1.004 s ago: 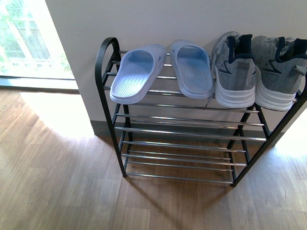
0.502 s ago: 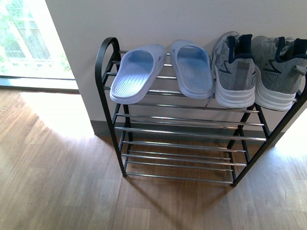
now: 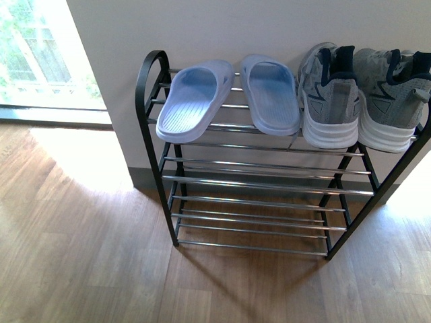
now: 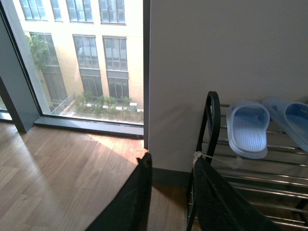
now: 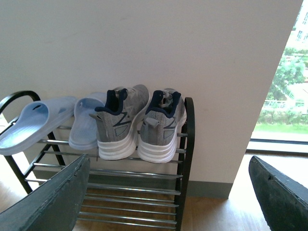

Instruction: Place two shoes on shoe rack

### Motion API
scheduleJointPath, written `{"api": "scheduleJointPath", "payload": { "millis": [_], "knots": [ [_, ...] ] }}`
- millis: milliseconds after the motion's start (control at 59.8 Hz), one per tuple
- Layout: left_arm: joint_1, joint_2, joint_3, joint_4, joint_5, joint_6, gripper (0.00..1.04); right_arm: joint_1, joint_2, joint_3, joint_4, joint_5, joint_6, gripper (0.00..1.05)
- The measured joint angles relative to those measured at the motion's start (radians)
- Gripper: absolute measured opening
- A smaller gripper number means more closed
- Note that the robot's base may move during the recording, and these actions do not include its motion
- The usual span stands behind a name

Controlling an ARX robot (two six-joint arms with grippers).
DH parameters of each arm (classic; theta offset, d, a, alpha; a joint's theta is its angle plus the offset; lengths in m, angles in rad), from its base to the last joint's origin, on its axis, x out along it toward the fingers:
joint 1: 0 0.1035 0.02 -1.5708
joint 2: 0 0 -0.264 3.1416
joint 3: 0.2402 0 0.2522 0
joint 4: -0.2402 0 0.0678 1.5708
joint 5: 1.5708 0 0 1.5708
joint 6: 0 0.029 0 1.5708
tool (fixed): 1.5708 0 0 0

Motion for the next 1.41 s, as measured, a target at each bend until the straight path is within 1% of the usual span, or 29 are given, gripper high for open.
{"api": "scheduleJointPath", "payload": {
  "millis": [67, 134, 201, 284, 368, 435, 1405],
  "knots": [
    [0.000, 0.000, 0.000, 0.000, 0.000, 0.000, 0.41, 0.000, 0.000, 0.000, 0.000, 0.000, 0.000, 0.96],
    [0.000, 0.000, 0.000, 0.000, 0.000, 0.000, 0.59, 0.000, 0.000, 0.000, 0.000, 0.000, 0.000, 0.96],
    [0.001, 0.000, 0.000, 0.000, -0.001, 0.000, 0.69, 0.000, 0.001, 0.000, 0.000, -0.002, 0.000, 0.96],
    [0.001, 0.000, 0.000, 0.000, -0.003, 0.000, 0.85, 0.000, 0.001, 0.000, 0.000, -0.002, 0.000, 0.96],
    [0.000, 0.000, 0.000, 0.000, 0.002, 0.003, 0.97, 0.000, 0.000, 0.000, 0.000, 0.001, 0.000, 0.96],
    [0.001, 0.000, 0.000, 0.000, 0.002, 0.003, 0.95, -0.001, -0.001, 0.000, 0.000, 0.003, 0.000, 0.96],
    [0.001, -0.001, 0.000, 0.000, 0.000, 0.004, 0.95, -0.001, -0.001, 0.000, 0.000, -0.001, 0.003, 0.96]
  ]
}}
